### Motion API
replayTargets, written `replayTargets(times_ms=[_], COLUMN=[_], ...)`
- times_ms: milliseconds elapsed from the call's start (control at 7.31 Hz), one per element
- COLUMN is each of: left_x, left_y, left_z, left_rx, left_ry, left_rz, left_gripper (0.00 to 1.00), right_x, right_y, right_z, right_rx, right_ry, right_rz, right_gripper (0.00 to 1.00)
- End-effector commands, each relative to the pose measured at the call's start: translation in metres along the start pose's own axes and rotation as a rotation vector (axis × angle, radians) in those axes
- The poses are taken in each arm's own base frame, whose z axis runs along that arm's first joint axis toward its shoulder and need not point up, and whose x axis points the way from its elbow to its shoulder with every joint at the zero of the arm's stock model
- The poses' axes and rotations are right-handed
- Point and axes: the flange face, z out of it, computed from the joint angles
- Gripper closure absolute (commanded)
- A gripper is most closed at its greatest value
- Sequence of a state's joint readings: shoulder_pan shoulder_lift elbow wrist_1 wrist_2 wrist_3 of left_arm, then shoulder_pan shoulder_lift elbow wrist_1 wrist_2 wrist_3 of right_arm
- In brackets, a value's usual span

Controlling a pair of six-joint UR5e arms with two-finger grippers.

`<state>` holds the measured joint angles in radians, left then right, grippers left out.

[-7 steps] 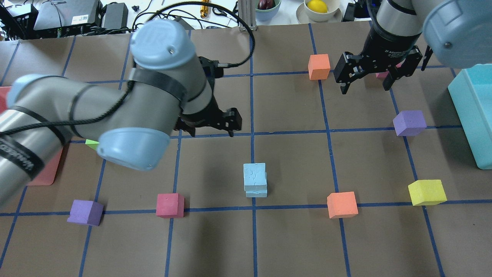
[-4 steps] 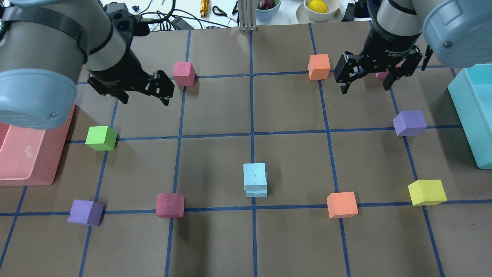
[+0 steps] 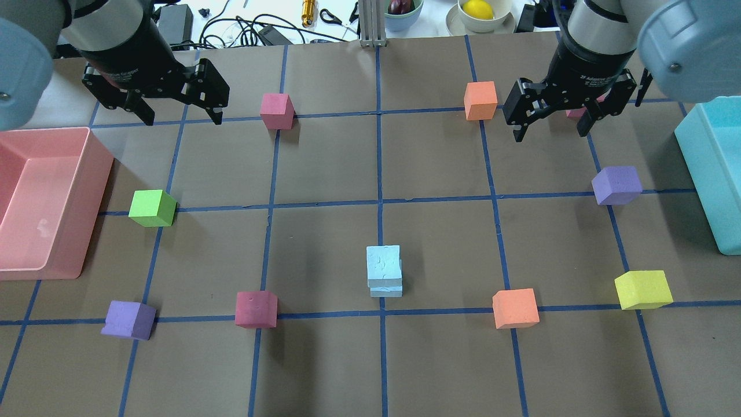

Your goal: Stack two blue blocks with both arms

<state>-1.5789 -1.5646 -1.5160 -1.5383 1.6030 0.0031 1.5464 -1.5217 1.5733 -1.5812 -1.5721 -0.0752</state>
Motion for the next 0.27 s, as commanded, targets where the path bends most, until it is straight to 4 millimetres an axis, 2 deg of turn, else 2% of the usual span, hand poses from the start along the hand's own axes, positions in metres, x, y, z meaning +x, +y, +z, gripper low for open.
replayTargets(times_ms=[0,137], left_x=[0.0025,0.0023], left_y=[-0.0009,-0.002], left_z=[0.0078,0.0034], left_rx=[-0.035,-0.026], left_ry=[0.025,0.025], left_rz=[-0.001,-0.005], left_gripper=[0.0,0.0], right_x=[0.0004,0.0006], right_y=[0.0002,0.0], right_z=[0.0004,0.0002], right_rx=[-0.002,-0.001], right_ry=[0.003,0.005], right_rz=[-0.003,-0.003], right_gripper=[0.0,0.0])
